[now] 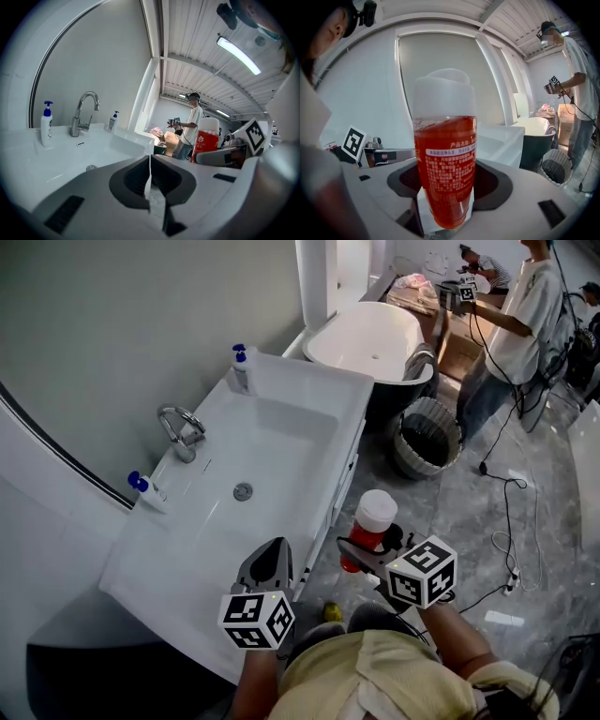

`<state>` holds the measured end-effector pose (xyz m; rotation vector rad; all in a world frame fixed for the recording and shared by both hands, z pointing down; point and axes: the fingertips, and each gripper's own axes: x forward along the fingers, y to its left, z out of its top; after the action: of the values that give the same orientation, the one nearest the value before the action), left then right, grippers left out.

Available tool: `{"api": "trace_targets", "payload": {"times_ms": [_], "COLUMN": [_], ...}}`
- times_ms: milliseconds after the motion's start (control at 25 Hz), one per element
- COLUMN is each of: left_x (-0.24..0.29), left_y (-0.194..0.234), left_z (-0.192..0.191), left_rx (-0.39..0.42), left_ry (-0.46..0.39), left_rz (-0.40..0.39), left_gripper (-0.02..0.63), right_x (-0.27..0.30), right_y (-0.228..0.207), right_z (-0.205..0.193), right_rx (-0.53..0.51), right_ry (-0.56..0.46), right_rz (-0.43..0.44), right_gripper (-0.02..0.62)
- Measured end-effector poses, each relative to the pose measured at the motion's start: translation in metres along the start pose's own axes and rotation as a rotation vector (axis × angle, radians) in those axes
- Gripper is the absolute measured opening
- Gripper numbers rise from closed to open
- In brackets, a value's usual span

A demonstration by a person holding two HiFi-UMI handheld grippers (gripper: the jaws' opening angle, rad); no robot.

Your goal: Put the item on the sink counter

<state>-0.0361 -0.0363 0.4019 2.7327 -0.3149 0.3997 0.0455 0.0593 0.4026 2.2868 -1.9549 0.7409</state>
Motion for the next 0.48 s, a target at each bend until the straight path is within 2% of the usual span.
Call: {"api": "trace_targets", "payload": {"times_ms": [480], "left_x": [0.01], "left_y": [0.011], "left_z": [0.007], "left_rx": [0.003], "left_ry": [-0.009], "left_rz": [0.008], "left_gripper": [0.043], "right_x": [0.026], "right_y": [-0.001], "right_z": [0.019], "right_rx": [-0.034], "right_ry": [-0.004], "right_rz": [0.028], "right_gripper": [0.299]}}
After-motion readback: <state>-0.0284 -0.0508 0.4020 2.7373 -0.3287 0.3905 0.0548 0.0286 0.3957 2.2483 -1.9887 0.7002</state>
